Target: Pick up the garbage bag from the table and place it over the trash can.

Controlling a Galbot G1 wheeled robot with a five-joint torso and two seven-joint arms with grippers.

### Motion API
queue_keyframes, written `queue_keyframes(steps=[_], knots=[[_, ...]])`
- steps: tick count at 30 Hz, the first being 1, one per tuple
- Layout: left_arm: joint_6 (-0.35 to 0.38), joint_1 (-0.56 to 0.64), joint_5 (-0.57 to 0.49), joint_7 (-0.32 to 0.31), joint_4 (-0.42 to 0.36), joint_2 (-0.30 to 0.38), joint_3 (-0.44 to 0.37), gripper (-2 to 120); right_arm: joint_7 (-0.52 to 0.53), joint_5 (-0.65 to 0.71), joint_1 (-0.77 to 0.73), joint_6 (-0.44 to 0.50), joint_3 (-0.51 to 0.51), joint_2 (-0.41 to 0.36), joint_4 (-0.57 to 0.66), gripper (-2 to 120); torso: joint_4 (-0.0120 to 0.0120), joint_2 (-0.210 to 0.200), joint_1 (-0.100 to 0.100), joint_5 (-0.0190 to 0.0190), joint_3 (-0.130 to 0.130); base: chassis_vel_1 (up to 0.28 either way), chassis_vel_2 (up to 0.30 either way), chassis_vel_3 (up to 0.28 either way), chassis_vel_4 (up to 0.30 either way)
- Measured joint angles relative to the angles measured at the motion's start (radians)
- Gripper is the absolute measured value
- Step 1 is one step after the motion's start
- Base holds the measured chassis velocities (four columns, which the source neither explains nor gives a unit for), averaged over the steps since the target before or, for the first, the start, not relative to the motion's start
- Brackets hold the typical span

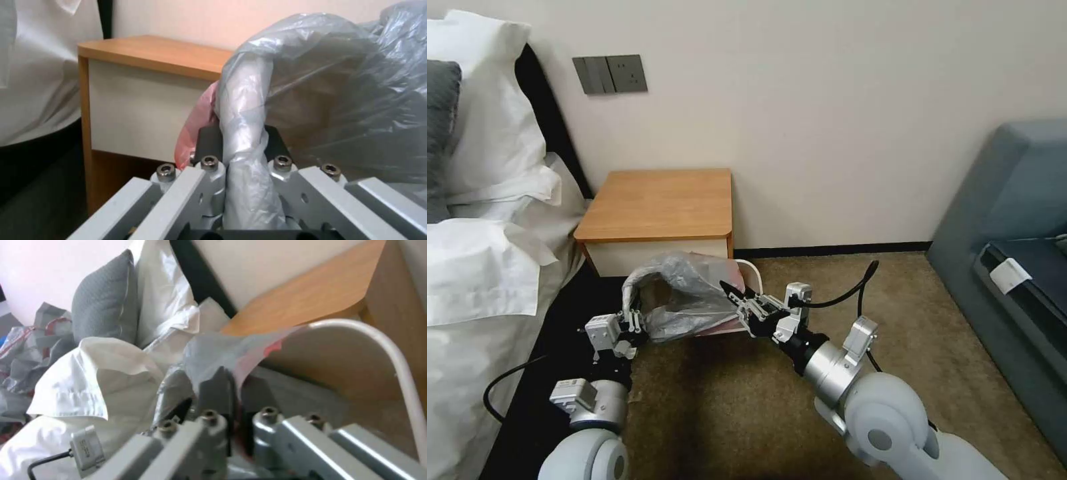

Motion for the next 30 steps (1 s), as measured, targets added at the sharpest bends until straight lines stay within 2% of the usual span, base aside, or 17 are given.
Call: queue_keyframes(steps=[1, 3, 11, 14, 20, 30], knots=[[0.000, 0.000, -0.001, 0.000, 0.000, 0.000, 0.000, 7, 0.000, 0.000, 0.000, 0.000, 0.000, 0.000, 0.000, 2, 0.0000, 0.000, 0.000, 0.0000, 0.000, 0.000, 0.000, 0.000, 0.000], [0.000, 0.000, -0.001, 0.000, -0.001, 0.000, 0.000, 7, 0.001, -0.001, 0.001, 0.000, 0.000, 0.000, -0.001, 0, 0.0000, 0.000, 0.000, -0.0001, 0.000, 0.000, 0.000, 0.000, 0.000], [0.002, 0.002, -0.001, 0.000, -0.005, 0.000, -0.001, 7, 0.010, -0.027, 0.004, 0.007, 0.008, 0.001, -0.011, 0, 0.0000, 0.000, 0.000, 0.0000, 0.000, 0.000, 0.000, 0.000, 0.000], [0.002, 0.002, -0.002, 0.000, -0.006, 0.000, -0.002, 7, 0.034, -0.121, 0.000, 0.008, 0.025, -0.005, -0.023, 0, 0.0000, 0.000, 0.000, 0.0000, 0.000, 0.000, 0.000, 0.000, 0.000], [0.003, 0.002, -0.003, 0.000, -0.006, -0.001, -0.002, 7, 0.058, -0.173, -0.004, 0.002, 0.044, -0.006, -0.036, 0, 0.0000, 0.000, 0.000, 0.0000, 0.000, 0.000, 0.000, 0.000, 0.000], [0.005, 0.001, -0.021, 0.000, -0.007, 0.000, -0.003, 7, 0.063, -0.204, -0.015, -0.002, 0.080, -0.015, -0.041, 0, 0.0000, 0.000, 0.000, 0.0000, 0.000, 0.000, 0.000, 0.000, 0.000]])
